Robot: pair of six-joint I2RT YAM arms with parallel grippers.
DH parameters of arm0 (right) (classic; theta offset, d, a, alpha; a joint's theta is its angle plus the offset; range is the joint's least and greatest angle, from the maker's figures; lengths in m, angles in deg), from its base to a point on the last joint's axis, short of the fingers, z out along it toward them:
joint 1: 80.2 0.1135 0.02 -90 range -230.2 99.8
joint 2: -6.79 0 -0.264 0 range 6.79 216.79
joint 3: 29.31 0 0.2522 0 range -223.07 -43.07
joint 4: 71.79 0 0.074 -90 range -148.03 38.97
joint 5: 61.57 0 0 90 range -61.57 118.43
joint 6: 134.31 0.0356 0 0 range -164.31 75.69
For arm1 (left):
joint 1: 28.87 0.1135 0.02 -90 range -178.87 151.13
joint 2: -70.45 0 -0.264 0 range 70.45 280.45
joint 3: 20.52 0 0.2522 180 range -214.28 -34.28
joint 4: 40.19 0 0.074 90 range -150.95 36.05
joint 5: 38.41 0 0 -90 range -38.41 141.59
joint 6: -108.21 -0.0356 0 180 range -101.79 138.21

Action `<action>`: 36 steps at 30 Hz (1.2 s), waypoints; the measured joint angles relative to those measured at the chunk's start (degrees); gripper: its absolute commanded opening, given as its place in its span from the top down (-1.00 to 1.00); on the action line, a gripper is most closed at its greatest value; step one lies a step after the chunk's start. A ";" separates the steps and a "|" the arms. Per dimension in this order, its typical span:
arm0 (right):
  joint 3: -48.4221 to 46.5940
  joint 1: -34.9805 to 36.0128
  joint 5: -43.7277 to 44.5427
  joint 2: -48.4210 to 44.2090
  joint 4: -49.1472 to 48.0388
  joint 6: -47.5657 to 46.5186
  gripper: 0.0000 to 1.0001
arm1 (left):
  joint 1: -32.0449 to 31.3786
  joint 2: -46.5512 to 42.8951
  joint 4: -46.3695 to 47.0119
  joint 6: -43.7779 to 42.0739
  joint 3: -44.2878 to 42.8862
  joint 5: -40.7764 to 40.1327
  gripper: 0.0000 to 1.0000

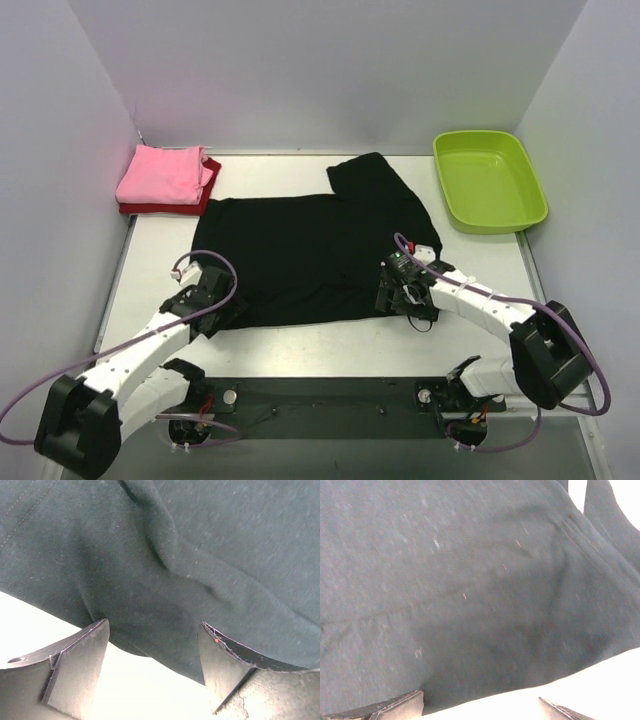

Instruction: Fold and stack the t-shirts

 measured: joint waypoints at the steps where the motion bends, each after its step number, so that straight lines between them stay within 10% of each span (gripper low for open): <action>1: 0.42 0.85 0.26 -1.01 1.14 0.96 -0.91 | -0.68 -3.41 -2.58 1.25 1.27 0.22 -0.63; 11: 0.55 9.68 5.29 -10.10 9.35 6.88 -1.00 | -8.94 -18.58 -17.25 7.19 3.58 0.68 -0.64; 20: -12.31 6.95 7.17 -1.97 3.10 -0.39 -1.00 | -9.25 -6.54 -13.07 0.28 -14.19 -1.38 -0.70; 36: -8.68 -5.03 -5.90 9.46 -18.95 -6.73 -1.00 | -6.84 14.47 -1.20 -10.03 -22.67 -0.87 -0.72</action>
